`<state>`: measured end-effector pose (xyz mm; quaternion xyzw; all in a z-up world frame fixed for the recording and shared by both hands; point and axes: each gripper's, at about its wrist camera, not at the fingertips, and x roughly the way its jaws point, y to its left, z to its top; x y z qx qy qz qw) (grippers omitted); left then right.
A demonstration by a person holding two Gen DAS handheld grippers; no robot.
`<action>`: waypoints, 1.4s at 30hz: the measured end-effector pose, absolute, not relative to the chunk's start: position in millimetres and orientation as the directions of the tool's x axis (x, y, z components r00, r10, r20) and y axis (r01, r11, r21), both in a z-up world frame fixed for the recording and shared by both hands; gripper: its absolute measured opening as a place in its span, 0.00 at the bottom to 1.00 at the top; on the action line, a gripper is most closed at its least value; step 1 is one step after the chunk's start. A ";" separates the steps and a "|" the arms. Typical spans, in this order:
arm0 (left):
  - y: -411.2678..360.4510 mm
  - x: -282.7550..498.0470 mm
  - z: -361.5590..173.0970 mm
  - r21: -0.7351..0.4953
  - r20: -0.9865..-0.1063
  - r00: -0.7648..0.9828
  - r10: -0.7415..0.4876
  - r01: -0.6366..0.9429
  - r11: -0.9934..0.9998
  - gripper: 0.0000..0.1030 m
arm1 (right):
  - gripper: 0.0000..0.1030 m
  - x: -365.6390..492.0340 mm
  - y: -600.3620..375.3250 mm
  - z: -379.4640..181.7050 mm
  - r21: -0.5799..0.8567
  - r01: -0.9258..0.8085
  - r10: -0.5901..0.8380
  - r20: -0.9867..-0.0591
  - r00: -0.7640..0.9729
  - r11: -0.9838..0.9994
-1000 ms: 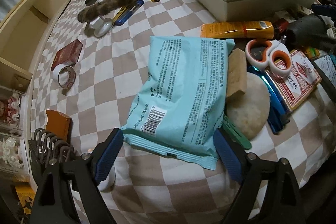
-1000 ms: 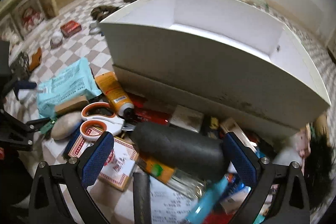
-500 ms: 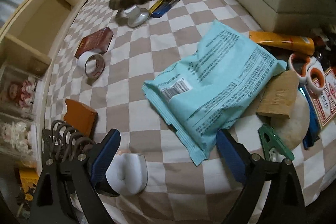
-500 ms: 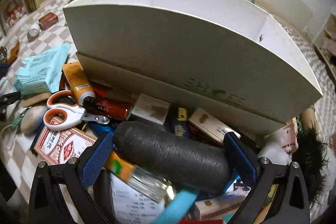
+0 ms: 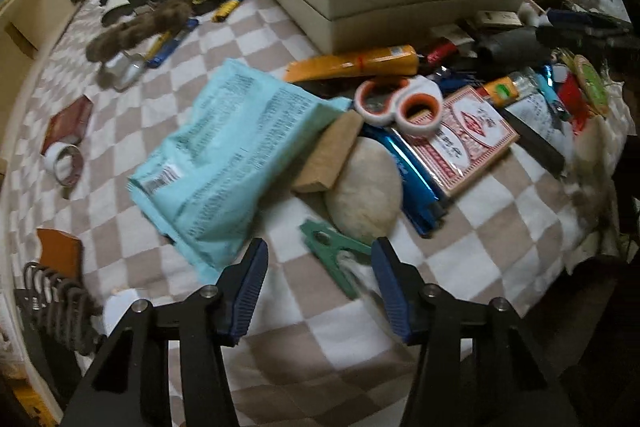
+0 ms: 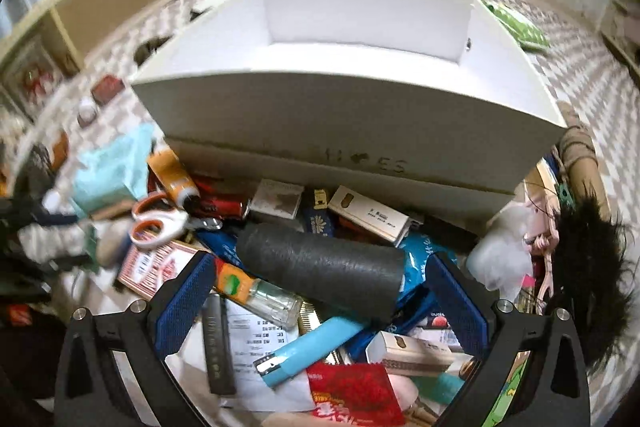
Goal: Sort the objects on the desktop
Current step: 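Close the left tool on the green clothespin while the right tool closes on the black foam tube, then lift the clothespin with the left tool while the right tool lifts the black tube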
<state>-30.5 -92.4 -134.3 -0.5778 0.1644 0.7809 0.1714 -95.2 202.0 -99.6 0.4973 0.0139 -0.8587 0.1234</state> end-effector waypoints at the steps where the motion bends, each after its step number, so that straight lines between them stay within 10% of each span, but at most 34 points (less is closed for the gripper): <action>1: -90.6 -28.8 -135.0 0.047 -0.960 -0.264 0.089 -0.468 -0.883 0.52 | 1.00 -94.5 202.6 -98.9 0.107 0.218 -0.202 -0.855 -0.478 -0.970; 13: -81.9 -31.4 -156.0 0.042 -0.976 -0.209 0.062 -0.460 -0.887 0.52 | 1.00 -92.9 212.0 -103.3 0.230 0.121 -0.260 -0.853 -0.453 -0.966; 20: -97.0 -33.6 -150.4 0.008 -0.975 -0.208 0.083 -0.400 -0.917 0.34 | 1.00 -96.4 209.3 -112.1 0.257 0.091 -0.270 -0.858 -0.438 -0.962; 42: -109.6 -28.4 -150.4 0.019 -0.968 -0.241 0.074 -0.363 -0.931 0.34 | 1.00 -87.4 144.3 -145.4 -0.077 0.073 0.019 -0.810 -0.587 -0.994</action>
